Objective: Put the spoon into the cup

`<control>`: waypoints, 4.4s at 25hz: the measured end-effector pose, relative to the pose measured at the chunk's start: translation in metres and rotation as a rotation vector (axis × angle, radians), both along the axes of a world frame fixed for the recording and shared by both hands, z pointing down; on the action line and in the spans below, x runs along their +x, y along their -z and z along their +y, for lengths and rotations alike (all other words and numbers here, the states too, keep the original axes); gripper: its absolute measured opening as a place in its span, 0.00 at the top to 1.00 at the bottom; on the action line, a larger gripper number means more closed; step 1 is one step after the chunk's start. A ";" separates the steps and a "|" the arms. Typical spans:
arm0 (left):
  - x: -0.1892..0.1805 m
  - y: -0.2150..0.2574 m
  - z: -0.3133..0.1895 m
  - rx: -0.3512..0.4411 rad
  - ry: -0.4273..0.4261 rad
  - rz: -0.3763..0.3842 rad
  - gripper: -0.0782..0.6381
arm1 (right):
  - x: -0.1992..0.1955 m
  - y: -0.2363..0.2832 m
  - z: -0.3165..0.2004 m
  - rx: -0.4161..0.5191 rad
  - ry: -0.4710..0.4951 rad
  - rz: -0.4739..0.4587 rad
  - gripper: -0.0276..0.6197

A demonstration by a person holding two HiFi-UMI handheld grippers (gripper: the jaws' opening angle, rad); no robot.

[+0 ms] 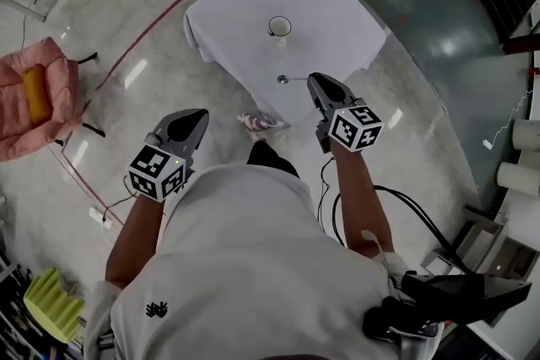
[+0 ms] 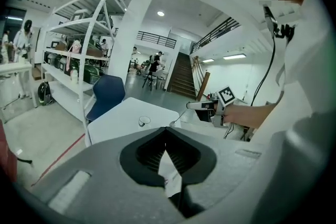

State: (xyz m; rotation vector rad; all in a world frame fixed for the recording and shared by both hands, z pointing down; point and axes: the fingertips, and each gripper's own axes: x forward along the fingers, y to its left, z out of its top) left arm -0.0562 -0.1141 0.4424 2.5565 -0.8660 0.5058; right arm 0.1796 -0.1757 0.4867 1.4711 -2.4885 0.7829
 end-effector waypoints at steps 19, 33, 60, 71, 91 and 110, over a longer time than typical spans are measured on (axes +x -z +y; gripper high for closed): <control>0.048 -0.007 -0.112 -0.049 0.239 -0.085 0.88 | 0.044 -0.126 -0.232 -0.164 0.128 0.027 0.89; 0.022 -0.018 -0.121 -0.091 0.344 -0.137 0.88 | 0.013 -0.196 -0.264 -0.262 0.187 0.056 0.89; -0.017 -0.006 -0.091 -0.047 0.396 -0.117 0.88 | 0.021 -0.209 -0.264 -0.198 0.130 0.111 0.63; -0.045 0.014 -0.026 0.005 0.360 -0.064 0.88 | 0.027 -0.156 -0.194 -0.149 0.033 0.176 0.67; -0.106 0.018 0.131 0.043 0.249 0.044 0.88 | -0.121 -0.065 0.097 -0.142 0.239 0.100 0.95; -0.121 -0.010 0.216 -0.007 0.187 0.061 0.88 | -0.192 -0.034 0.238 -0.083 0.402 0.147 0.95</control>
